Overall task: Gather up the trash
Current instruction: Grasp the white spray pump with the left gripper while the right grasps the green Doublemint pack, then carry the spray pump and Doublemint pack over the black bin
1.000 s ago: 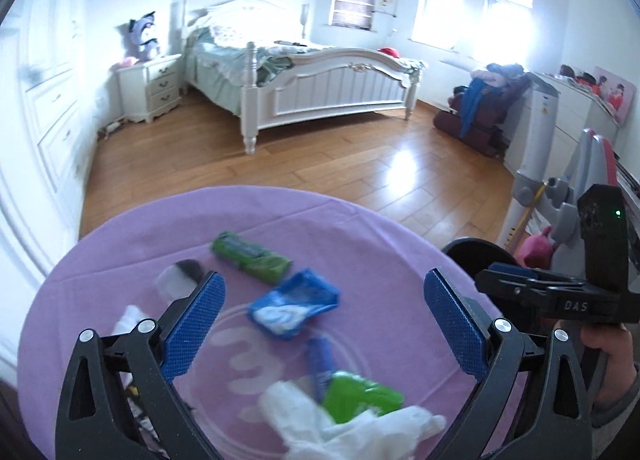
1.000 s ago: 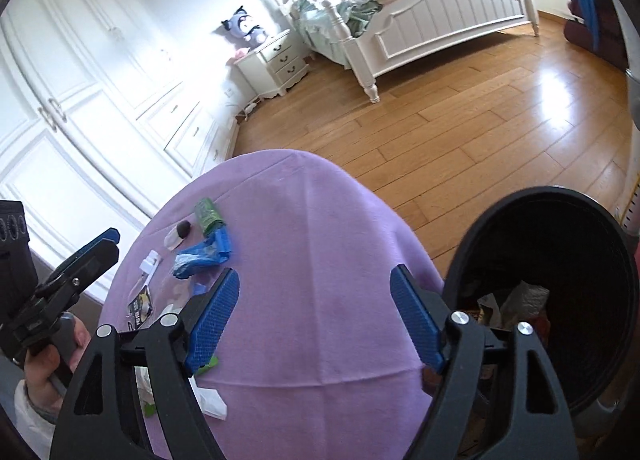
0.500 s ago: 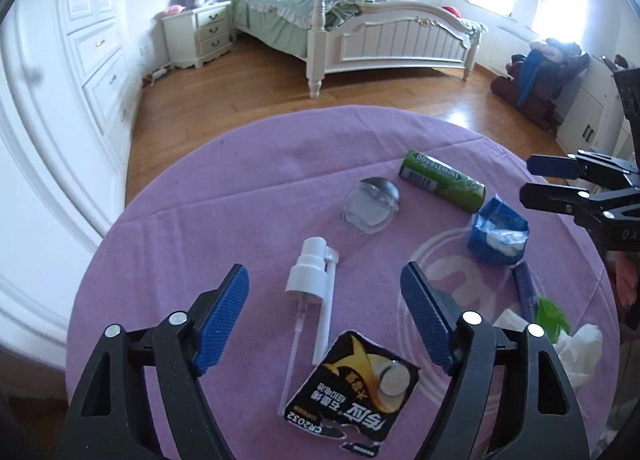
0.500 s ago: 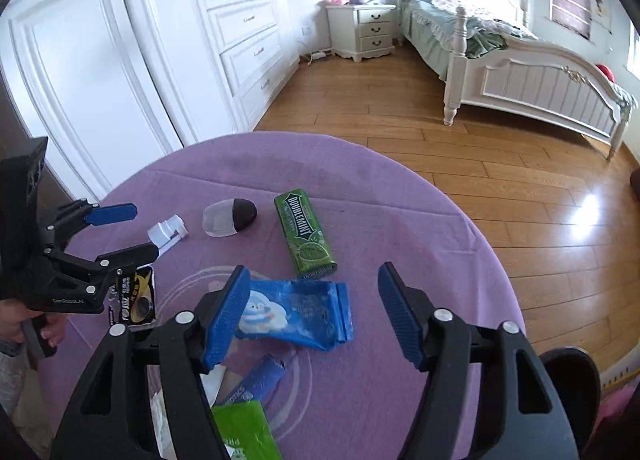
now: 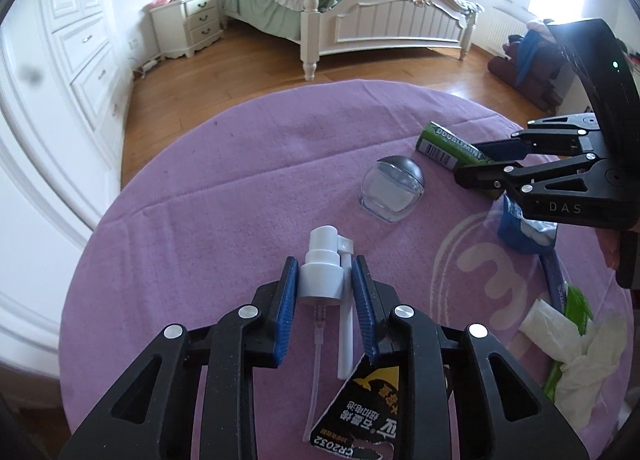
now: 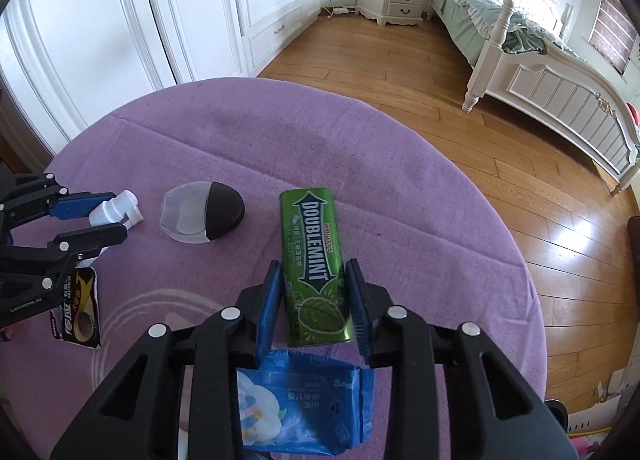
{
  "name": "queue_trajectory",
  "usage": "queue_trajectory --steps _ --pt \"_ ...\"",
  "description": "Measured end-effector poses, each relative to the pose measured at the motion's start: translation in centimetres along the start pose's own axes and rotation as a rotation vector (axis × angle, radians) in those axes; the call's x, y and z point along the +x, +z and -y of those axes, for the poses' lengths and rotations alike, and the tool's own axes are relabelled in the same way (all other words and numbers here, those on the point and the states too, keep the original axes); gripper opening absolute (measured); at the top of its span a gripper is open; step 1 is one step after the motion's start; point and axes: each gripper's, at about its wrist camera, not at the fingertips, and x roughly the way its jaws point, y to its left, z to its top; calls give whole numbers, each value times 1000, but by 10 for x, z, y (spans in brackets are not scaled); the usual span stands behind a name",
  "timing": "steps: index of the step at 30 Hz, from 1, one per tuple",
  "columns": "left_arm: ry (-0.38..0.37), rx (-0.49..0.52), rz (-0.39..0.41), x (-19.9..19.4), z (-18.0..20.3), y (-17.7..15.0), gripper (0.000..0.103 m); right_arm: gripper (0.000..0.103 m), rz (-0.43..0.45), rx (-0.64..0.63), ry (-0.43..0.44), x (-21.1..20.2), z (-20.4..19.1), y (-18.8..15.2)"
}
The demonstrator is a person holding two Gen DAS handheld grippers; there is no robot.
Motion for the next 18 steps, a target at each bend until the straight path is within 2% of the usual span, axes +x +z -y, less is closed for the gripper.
queue_trajectory --steps 5,10,14,18 --pt "-11 -23 46 -9 2 1 27 30 46 59 50 -12 6 -5" --pt "-27 -16 207 -56 22 20 27 30 199 186 147 -54 21 -18" --pt "-64 -4 307 -91 51 42 27 30 329 298 174 -98 35 -46" --pt "-123 69 333 -102 104 59 27 30 423 397 145 -134 58 -86"
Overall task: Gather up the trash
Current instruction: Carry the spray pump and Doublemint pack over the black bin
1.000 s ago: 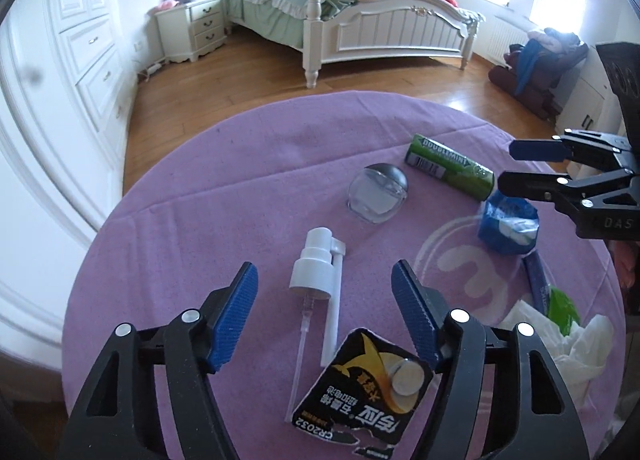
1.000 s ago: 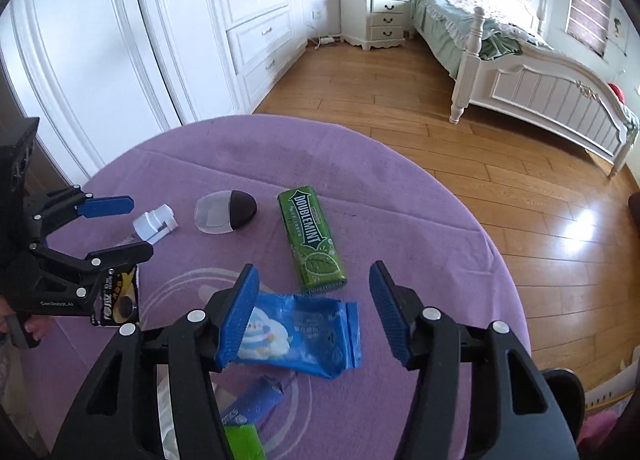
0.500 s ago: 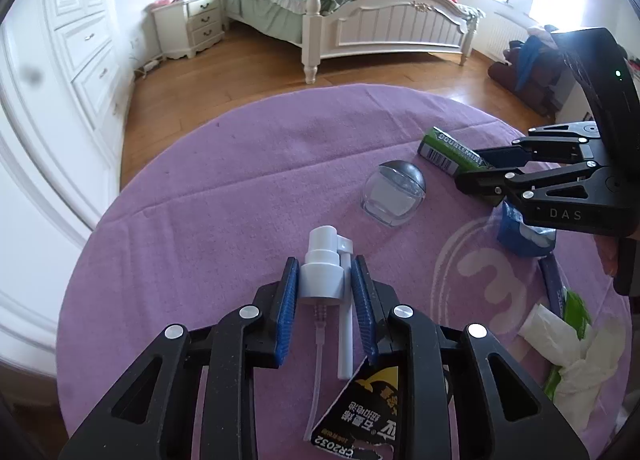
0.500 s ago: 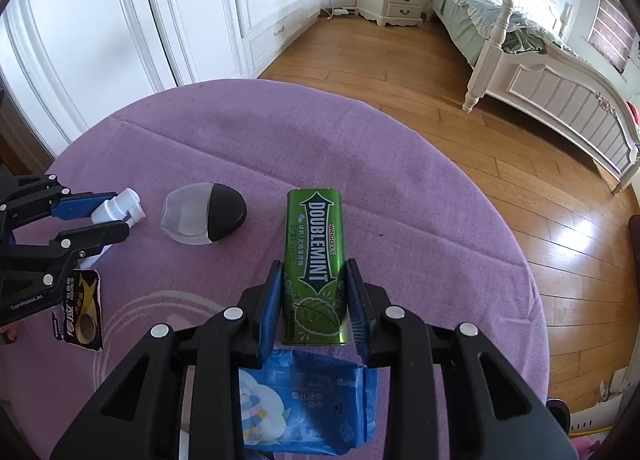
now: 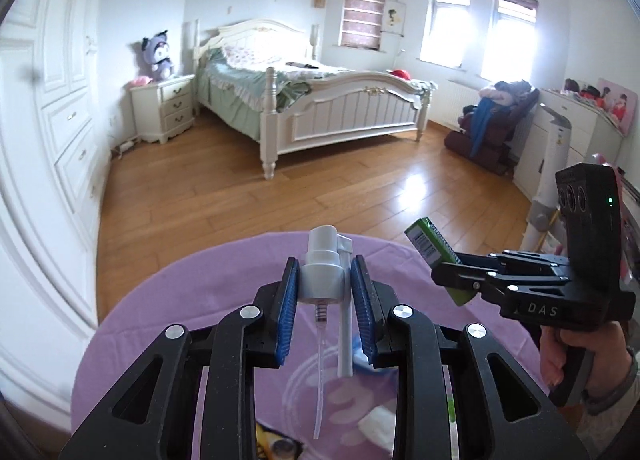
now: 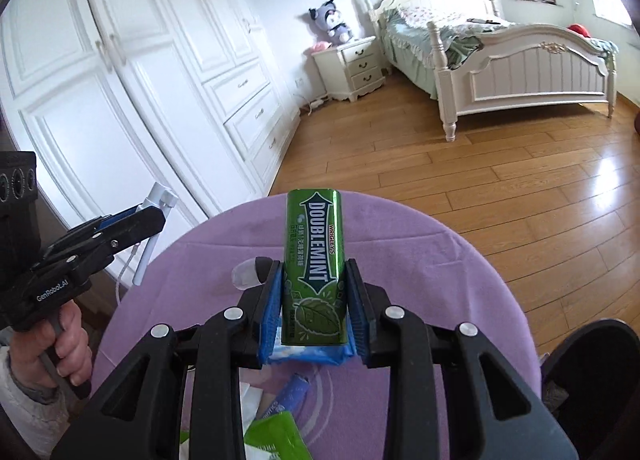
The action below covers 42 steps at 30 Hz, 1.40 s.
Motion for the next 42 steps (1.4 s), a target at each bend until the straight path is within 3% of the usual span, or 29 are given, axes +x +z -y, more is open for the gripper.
queue_trajectory --steps 10,18,30,42 --pt "-184 132 3 46 148 10 27 30 104 166 -170 -86 93 -43" --pt "-289 152 -63 95 237 -6 27 30 116 312 -254 -111 161 -83" --pt "-399 64 -201 159 302 -36 27 30 78 468 -308 -124 221 -148" --pt "-416 103 -285 182 329 -57 27 30 50 522 -302 -123 252 -167"
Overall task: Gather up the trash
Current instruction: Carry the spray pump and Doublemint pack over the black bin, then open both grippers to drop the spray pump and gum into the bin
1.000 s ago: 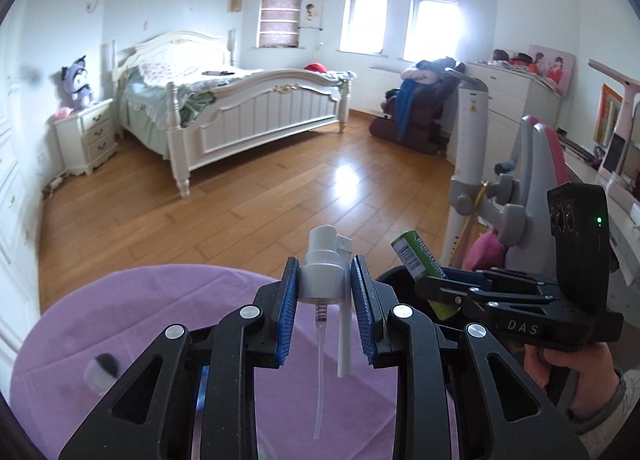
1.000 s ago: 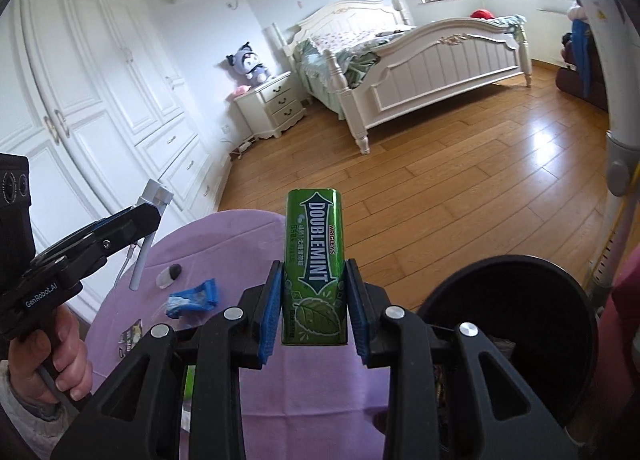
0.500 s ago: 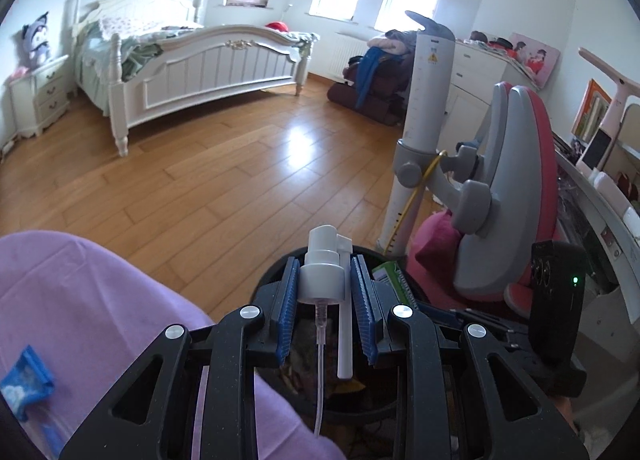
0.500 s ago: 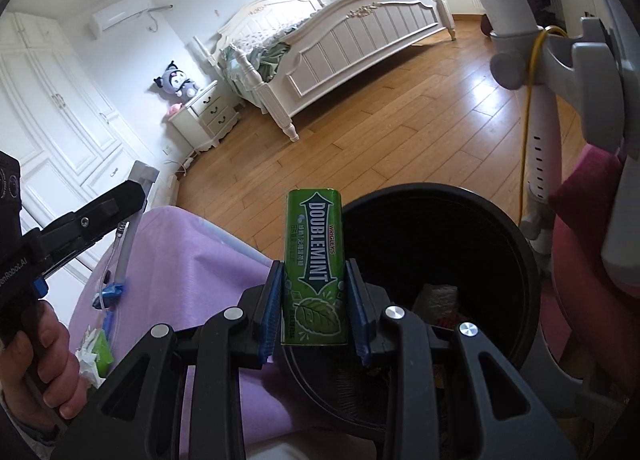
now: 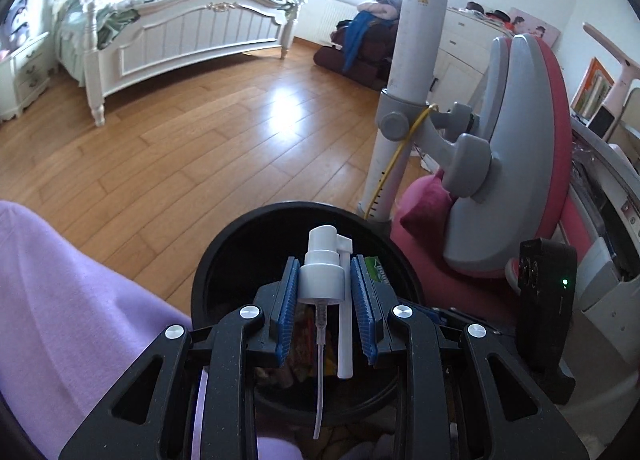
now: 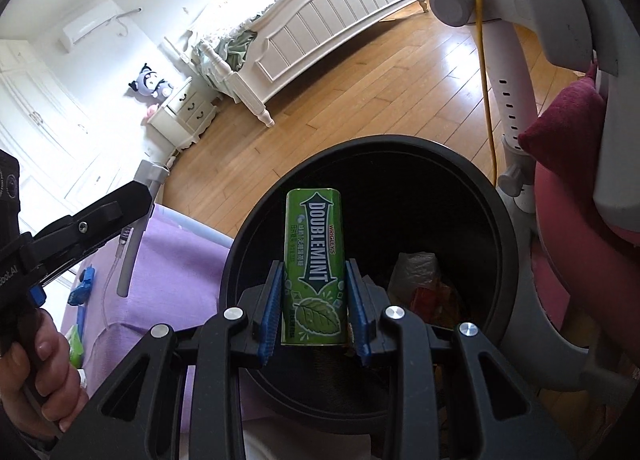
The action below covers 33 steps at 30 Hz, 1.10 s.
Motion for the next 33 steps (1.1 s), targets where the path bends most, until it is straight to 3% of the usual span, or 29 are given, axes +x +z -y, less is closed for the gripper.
queue_trajectory --steps 16,17,19,20,21,22,33 --pt "26 61 -3 0 13 2 28 32 -29 11 -4 5 6 0" --pt "36 66 3 -3 15 3 31 34 -32 15 -10 4 6 1" --pt "69 81 27 -10 18 3 50 36 -38 19 -20 3 5 1" --pt "91 89 45 -14 20 3 67 47 -34 23 -30 0 4 2" --pt "109 96 64 -20 22 4 73 53 -25 27 -35 -2 3 2" --pt "116 102 81 -26 22 5 73 62 -13 28 -32 -6 2 2" --pt "143 73 167 -99 -4 -1 88 62 -10 -75 7 -15 -60 3"
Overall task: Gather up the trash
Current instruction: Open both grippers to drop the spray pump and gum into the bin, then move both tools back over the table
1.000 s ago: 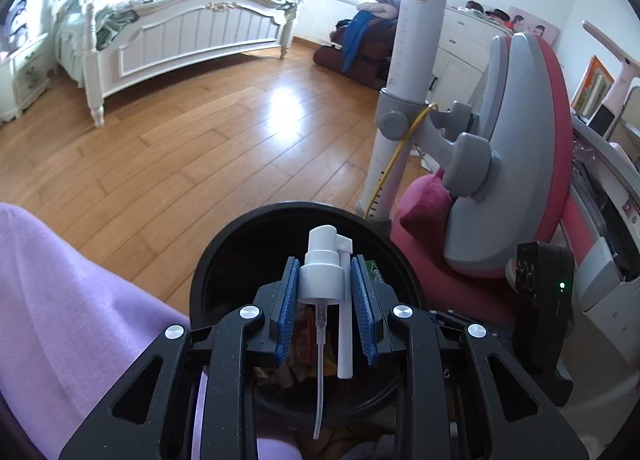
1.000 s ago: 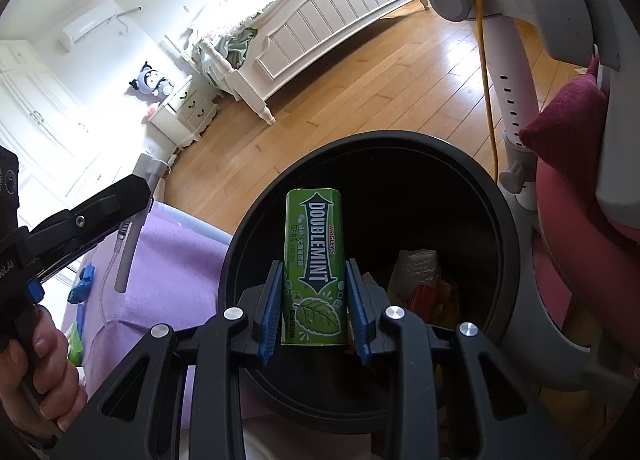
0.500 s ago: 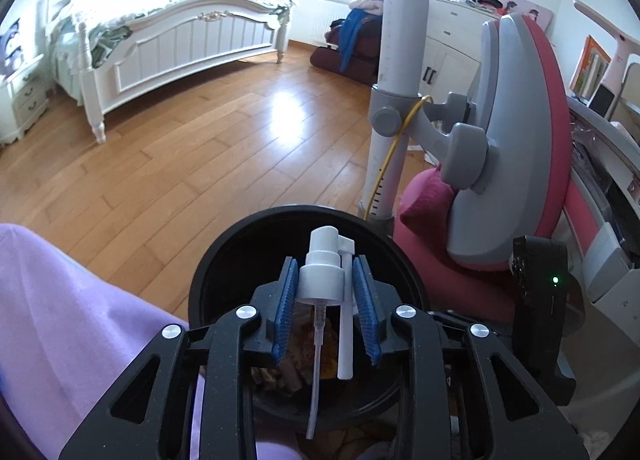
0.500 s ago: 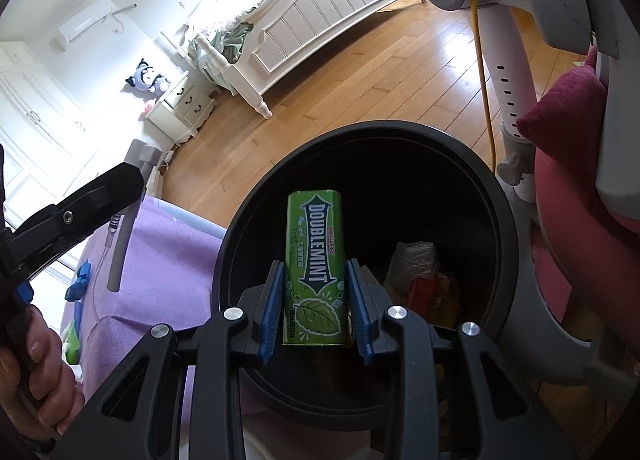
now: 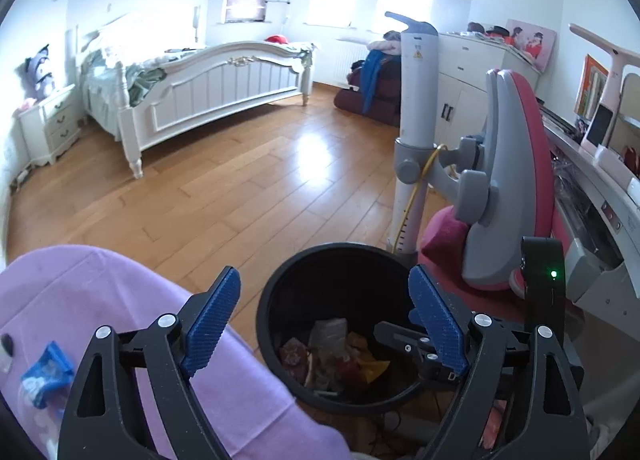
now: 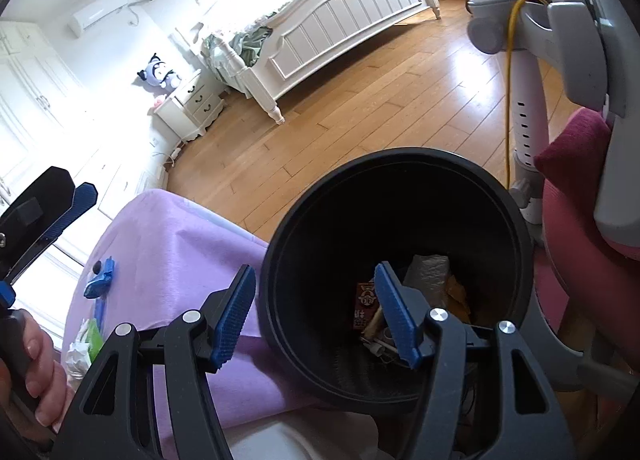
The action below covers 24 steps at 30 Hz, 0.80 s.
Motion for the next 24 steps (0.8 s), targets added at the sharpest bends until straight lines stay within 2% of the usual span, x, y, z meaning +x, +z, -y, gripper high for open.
queue_trajectory --steps 6,8,12,14,20,24 --pt "63 -84 42 -49 -62 -13 90 64 -31 -92 71 11 -59 1" --pt "94 -121 43 -64 -89 -20 90 69 -42 -131 99 15 -82 0" --pt "164 -205 40 -93 -151 -38 90 70 -77 -212 143 27 -126 -4" --pt "213 -239 40 -107 -183 -49 90 74 -94 -253 159 34 -146 -6" --pt "328 -269 -30 -130 -269 -80 90 80 -159 -406 200 56 -211 -14" --pt "357 -264 -85 -127 -311 -92 90 81 -197 -508 197 75 -248 -16"
